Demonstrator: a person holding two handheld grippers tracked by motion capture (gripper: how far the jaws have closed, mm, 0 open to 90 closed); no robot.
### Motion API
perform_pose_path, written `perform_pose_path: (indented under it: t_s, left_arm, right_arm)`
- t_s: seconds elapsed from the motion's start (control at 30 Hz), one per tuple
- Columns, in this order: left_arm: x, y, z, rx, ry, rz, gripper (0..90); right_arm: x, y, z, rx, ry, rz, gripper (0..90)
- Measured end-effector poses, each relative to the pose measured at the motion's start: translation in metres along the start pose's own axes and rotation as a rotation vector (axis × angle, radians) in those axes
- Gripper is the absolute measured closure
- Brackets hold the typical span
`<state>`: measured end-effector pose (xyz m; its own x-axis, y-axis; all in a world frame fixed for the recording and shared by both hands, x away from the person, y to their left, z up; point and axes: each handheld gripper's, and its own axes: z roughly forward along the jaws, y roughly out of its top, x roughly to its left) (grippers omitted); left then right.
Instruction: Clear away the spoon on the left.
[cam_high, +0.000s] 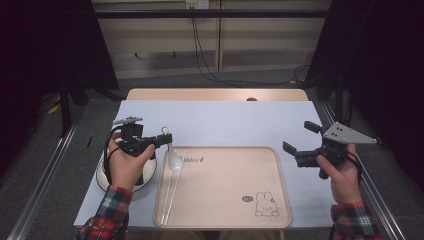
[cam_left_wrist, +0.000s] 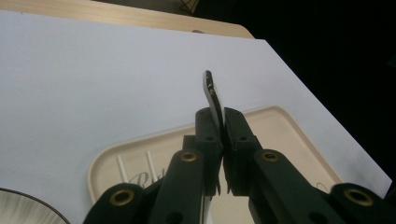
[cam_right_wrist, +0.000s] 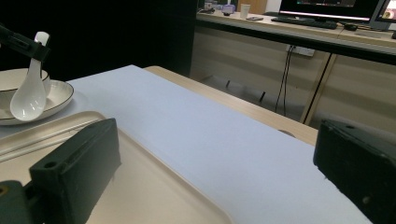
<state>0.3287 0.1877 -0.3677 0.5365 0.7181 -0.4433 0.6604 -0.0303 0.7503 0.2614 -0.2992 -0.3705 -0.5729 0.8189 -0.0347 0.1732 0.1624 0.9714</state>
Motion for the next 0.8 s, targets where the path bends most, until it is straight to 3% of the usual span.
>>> perform_pose_path:
  t_s: [0.8]
  left_arm:
    - [-0.008,-0.013,0.028,0.107,-0.040,0.025,86.2]
  right_arm:
    - [0.000,-0.002,-0.002,0.009,-0.001,-0.003,0.4]
